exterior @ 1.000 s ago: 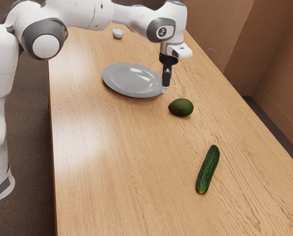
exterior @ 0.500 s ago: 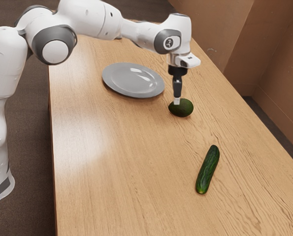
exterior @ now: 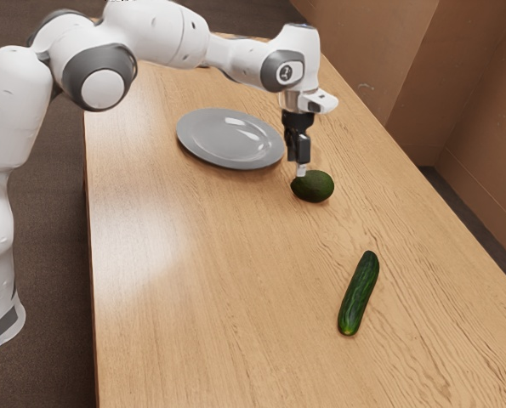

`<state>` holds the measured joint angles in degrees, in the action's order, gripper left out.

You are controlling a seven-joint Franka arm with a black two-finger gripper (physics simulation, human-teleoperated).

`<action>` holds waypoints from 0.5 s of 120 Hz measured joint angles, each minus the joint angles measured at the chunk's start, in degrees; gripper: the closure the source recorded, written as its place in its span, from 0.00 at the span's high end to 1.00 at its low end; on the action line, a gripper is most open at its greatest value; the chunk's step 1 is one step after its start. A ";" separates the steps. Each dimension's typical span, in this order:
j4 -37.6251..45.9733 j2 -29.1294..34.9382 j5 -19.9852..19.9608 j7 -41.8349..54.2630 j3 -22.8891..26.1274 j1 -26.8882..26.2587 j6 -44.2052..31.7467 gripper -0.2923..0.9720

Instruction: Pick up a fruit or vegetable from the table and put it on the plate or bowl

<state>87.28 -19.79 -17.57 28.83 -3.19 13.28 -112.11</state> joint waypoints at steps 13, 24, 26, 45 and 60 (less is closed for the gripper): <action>-1.12 -1.83 -0.15 -0.99 0.91 0.38 -0.15 0.77; -2.44 -3.44 -0.21 -1.69 1.90 0.49 -0.48 0.77; -2.58 -3.64 -0.22 -1.80 1.99 0.49 -0.62 0.77; -3.31 -4.49 -0.28 -2.66 2.31 0.61 -2.41 0.77; -5.89 -6.13 -0.44 -3.20 3.45 0.60 -3.99 0.77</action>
<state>81.39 -25.93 -18.01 25.63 0.26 13.87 -116.10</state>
